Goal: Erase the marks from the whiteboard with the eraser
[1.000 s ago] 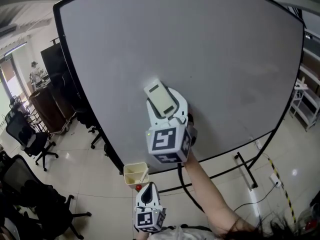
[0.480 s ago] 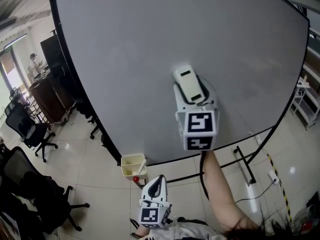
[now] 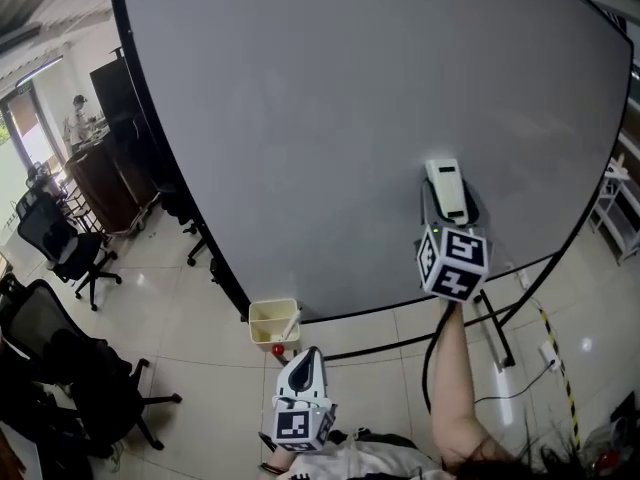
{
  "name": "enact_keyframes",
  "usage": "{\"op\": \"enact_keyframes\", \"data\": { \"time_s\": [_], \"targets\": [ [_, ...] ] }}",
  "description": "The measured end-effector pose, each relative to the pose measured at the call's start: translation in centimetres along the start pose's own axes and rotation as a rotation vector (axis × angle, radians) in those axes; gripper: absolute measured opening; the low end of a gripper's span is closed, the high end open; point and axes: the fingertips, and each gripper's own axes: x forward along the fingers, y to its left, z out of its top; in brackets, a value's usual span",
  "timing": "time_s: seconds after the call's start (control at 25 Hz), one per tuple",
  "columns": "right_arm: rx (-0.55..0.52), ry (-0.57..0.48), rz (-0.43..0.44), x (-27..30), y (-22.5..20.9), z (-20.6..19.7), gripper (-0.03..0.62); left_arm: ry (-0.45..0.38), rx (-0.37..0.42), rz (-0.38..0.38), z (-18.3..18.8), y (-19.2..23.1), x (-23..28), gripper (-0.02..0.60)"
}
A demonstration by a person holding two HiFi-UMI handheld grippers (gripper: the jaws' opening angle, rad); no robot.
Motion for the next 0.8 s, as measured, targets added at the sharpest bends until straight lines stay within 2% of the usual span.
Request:
{"op": "enact_keyframes", "data": {
  "time_s": [0.04, 0.08, 0.12, 0.28, 0.36, 0.4, 0.48, 0.52, 0.6, 0.68, 0.72, 0.8],
  "targets": [
    [0.050, 0.007, -0.016, 0.2, -1.5, -0.2, 0.279, 0.010, 0.001, 0.017, -0.4, 0.7, -0.1, 0.003],
    [0.048, 0.006, -0.009, 0.1, -1.0, 0.0, 0.279, 0.019, 0.007, 0.031, -1.0, 1.4, -0.2, 0.003],
    [0.013, 0.000, 0.025, -0.2, 1.3, 0.4, 0.279, 0.023, 0.012, 0.037, -1.4, 1.9, -0.2, 0.003],
    [-0.229, -0.002, 0.283, -2.7, 18.6, 0.4, 0.278, -0.009, 0.020, 0.024, -0.4, 1.9, 0.8, 0.003],
    [-0.344, 0.018, 0.342, -3.9, 24.0, -1.6, 0.278, -0.040, 0.016, 0.036, 0.2, 2.0, 0.8, 0.003],
    [-0.367, 0.022, 0.338, -4.0, 24.3, -2.8, 0.278, -0.051, 0.004, 0.038, 0.7, 1.7, 0.7, 0.003],
    [-0.329, 0.021, 0.270, -3.5, 20.3, -3.6, 0.278, -0.045, -0.018, 0.031, 1.2, 0.8, 0.3, 0.003],
    [-0.276, 0.017, 0.216, -3.1, 16.8, -3.2, 0.278, -0.037, -0.010, 0.030, 0.8, 1.0, 0.1, 0.003],
    [-0.101, 0.015, 0.123, -1.9, 9.7, -2.3, 0.279, -0.018, 0.005, 0.040, -0.5, 2.2, -0.2, 0.003],
    [0.032, 0.015, 0.074, -1.0, 5.7, -2.0, 0.278, -0.005, -0.022, 0.045, -0.6, 2.6, 0.0, 0.003],
    [0.029, 0.018, 0.067, -0.9, 5.6, -1.8, 0.278, -0.003, -0.034, 0.046, -0.6, 2.5, 0.2, 0.003],
    [-0.043, 0.016, 0.124, -1.6, 9.4, -1.1, 0.278, -0.008, -0.042, 0.047, -0.7, 2.3, 0.4, 0.003]
  ]
}}
